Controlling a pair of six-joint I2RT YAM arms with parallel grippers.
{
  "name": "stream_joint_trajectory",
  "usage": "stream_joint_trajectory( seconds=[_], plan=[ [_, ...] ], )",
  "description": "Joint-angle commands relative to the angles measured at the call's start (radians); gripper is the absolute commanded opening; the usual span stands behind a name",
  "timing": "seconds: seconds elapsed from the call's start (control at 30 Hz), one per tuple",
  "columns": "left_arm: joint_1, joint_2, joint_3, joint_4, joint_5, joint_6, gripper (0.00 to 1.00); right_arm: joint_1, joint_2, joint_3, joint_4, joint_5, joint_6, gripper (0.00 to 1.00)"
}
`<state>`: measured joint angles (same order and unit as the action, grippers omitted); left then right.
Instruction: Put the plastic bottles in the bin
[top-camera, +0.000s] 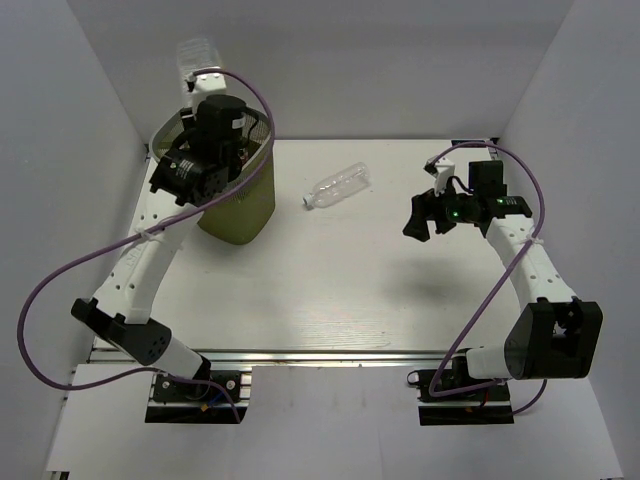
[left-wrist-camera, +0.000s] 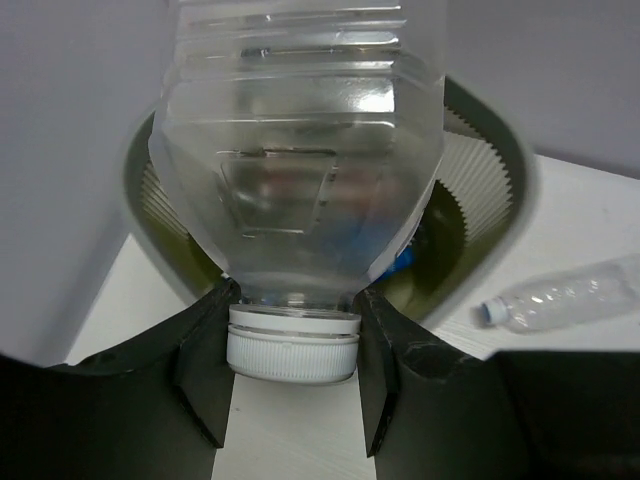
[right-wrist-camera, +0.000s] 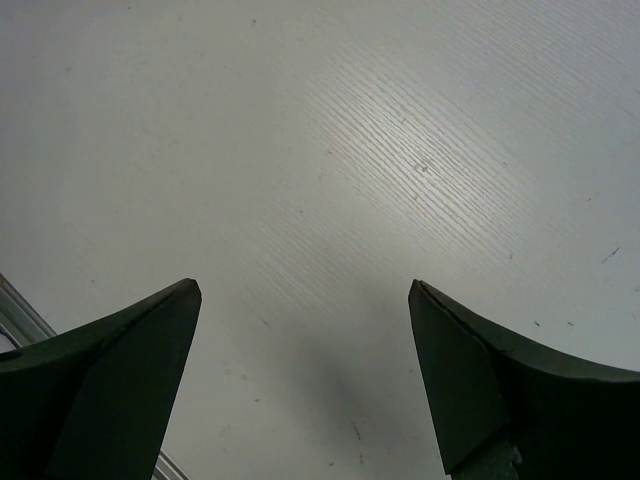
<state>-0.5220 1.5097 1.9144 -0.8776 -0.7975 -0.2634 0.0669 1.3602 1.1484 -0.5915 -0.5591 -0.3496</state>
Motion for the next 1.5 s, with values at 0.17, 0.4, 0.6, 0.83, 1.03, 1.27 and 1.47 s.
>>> stream_joint_trajectory(
  seconds=[0.17,0.4,0.6,0.83,1.03,1.27,1.47],
  plan=[
    [0.128,-0.075,-0.129,-0.003,0.145,-0.046,0.64,-0.018,-0.018,0.01,0.018,-0.036,-0.051,0.9],
    [0.165,-0.054,-0.077,0.04,0.247,-0.011,1.0,-0.021,0.001,0.024,0.041,-0.212,-0.327,0.9],
    [0.151,-0.141,-0.141,0.219,0.682,0.162,1.0,-0.007,0.014,-0.032,0.168,-0.513,-0.872,0.89],
    [0.12,-0.288,-0.557,0.345,1.304,0.099,1.0,0.059,0.411,0.298,0.2,-0.423,-1.05,0.9],
    [0.042,-0.246,-0.606,0.35,1.227,0.139,1.0,0.067,0.596,0.627,0.227,-0.271,-0.616,0.83],
    [-0.015,0.173,-0.365,0.37,1.169,0.257,0.98,0.034,0.529,0.503,-0.033,-0.351,-0.396,0.02],
    [-0.015,0.49,-0.099,0.308,0.97,0.325,1.0,-0.015,0.412,0.32,-0.155,-0.438,-0.313,0.85]
  ],
)
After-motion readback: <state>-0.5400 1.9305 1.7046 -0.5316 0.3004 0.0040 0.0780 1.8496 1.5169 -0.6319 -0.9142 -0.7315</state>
